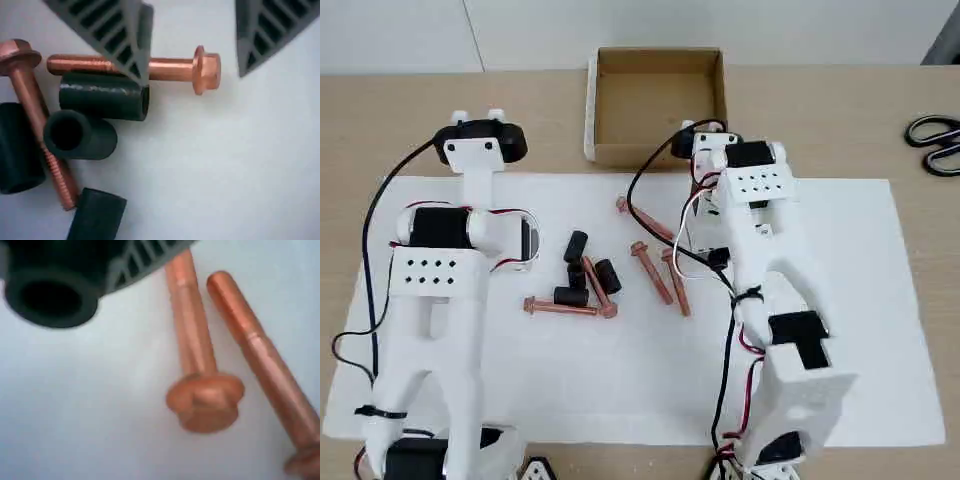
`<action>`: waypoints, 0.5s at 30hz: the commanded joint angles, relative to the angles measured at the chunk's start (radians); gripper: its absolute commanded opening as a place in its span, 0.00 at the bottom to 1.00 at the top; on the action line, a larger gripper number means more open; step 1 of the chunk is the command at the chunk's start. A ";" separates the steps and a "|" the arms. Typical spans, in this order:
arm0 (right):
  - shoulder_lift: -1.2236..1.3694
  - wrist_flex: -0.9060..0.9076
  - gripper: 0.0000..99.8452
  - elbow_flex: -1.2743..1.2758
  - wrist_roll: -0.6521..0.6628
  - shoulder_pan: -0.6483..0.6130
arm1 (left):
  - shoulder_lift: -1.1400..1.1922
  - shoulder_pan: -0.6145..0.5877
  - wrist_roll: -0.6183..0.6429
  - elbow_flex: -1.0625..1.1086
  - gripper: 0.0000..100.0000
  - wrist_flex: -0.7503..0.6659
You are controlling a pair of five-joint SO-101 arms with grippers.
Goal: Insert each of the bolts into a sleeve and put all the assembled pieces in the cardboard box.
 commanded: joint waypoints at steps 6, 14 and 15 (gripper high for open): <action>0.079 -0.048 0.04 -0.005 0.002 0.008 | -0.038 0.002 -0.009 -0.004 0.11 0.002; 0.117 -0.056 0.09 -0.005 0.002 0.008 | -0.038 0.000 -0.011 -0.004 0.11 0.002; 0.122 -0.056 0.09 -0.005 0.002 0.008 | -0.038 0.000 -0.011 -0.004 0.11 0.002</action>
